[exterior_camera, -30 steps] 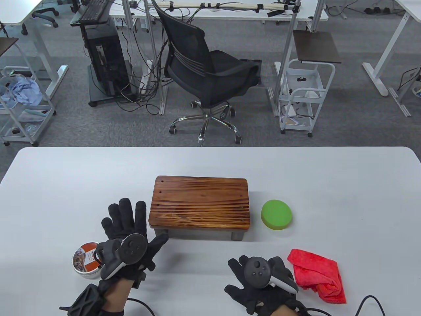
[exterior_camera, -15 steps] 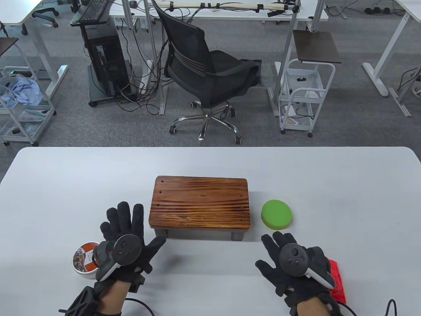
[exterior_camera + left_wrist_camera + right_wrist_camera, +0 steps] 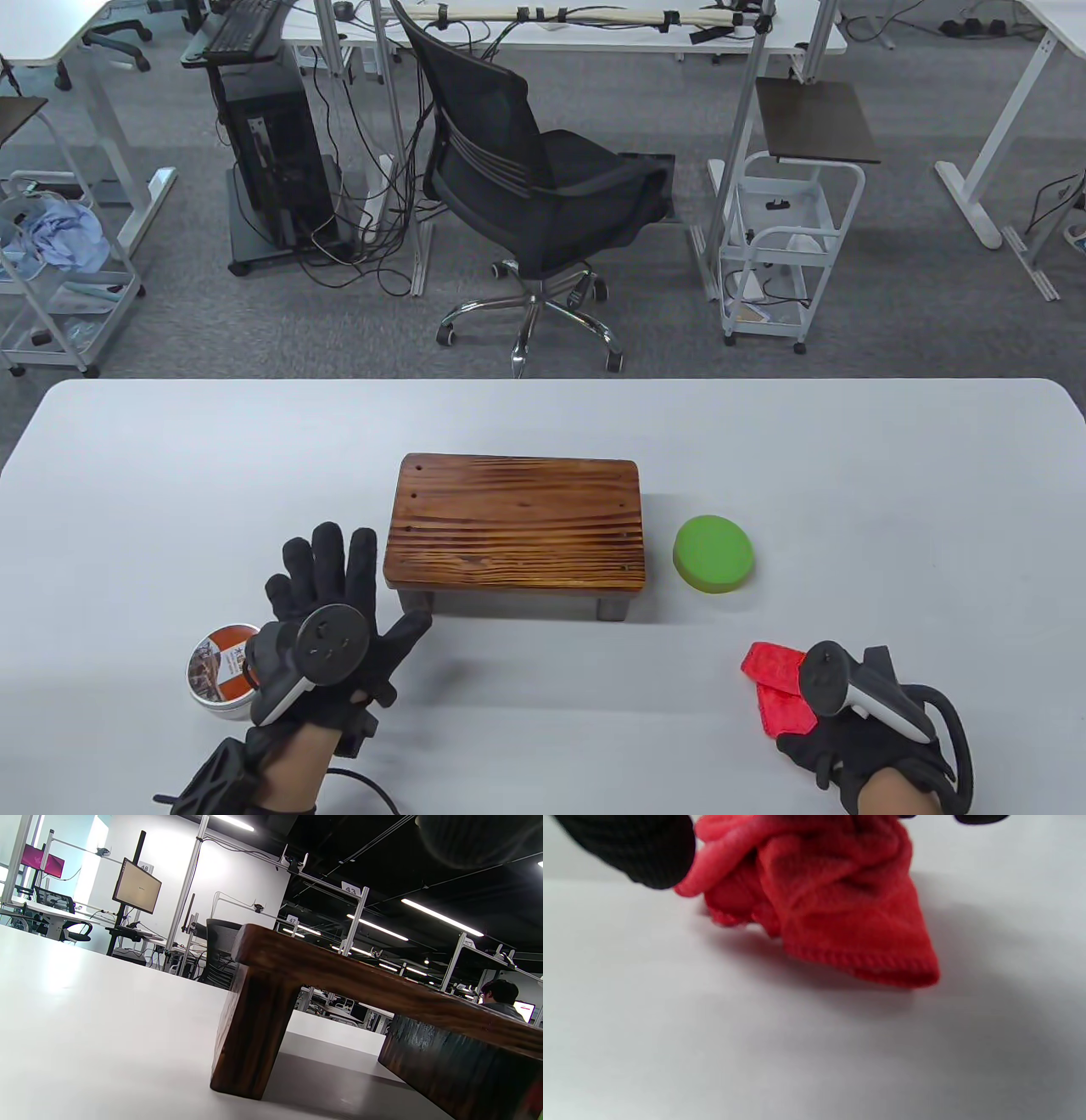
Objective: Dip and apply wood wax on stool
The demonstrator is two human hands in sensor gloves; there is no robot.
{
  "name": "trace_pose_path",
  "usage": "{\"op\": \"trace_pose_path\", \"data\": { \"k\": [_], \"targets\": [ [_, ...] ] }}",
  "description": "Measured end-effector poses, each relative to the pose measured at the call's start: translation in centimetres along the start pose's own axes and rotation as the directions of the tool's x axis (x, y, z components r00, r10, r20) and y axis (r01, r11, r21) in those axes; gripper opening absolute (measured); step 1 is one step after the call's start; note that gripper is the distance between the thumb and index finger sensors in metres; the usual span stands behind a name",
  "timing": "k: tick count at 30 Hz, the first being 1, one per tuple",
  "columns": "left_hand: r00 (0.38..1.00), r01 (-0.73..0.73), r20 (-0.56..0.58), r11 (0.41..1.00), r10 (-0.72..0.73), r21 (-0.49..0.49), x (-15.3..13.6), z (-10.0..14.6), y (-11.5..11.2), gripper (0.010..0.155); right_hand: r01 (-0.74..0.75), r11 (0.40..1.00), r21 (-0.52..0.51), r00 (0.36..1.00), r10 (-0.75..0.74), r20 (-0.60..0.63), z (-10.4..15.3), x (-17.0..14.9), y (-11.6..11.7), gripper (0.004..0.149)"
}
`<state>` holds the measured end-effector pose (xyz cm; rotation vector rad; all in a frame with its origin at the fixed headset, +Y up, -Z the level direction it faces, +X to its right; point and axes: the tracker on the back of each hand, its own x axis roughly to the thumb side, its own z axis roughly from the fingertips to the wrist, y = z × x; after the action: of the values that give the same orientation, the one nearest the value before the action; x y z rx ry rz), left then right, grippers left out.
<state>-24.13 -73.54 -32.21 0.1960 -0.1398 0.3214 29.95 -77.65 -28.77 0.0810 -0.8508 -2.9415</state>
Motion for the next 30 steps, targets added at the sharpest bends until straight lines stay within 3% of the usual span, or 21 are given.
{"op": "trace_pose_path", "data": {
  "k": [3, 8, 11, 19, 25, 30],
  "targets": [
    [1.000, -0.004, -0.005, 1.000, 0.003, -0.007, -0.1, -0.1, -0.2, 0.113, -0.060, 0.996, -0.069, 0.998, 0.061, 0.014, 0.0, 0.5, 0.6, 0.098],
    [0.999, -0.031, -0.019, 0.999, 0.031, -0.027, -0.5, -0.3, -0.5, 0.113, -0.133, 0.988, -0.080, 0.991, 0.135, 0.020, 0.3, 1.1, 0.9, 0.095],
    [0.998, -0.051, -0.033, 0.998, 0.050, -0.040, -0.8, -0.7, -0.8, 0.113, -0.172, 0.975, -0.138, 0.985, 0.174, 0.004, 0.2, 1.3, 1.2, 0.089],
    [0.959, -0.276, -0.106, 0.953, 0.264, -0.125, -1.6, -3.6, -1.4, 0.111, -0.197, 0.924, -0.327, 0.979, 0.203, -0.015, -0.2, 1.3, 0.8, 0.071],
    [0.940, -0.321, -0.189, 0.924, 0.284, -0.208, -2.0, -6.3, -3.6, 0.108, -0.124, 0.921, -0.370, 0.989, 0.145, 0.028, 0.7, 1.5, -1.6, 0.066],
    [0.934, -0.338, -0.208, 0.911, 0.292, -0.237, -2.5, -7.0, -5.6, 0.105, 0.106, 0.820, -0.562, 0.977, 0.020, 0.212, 3.7, 4.1, -7.2, 0.065]
  ]
}}
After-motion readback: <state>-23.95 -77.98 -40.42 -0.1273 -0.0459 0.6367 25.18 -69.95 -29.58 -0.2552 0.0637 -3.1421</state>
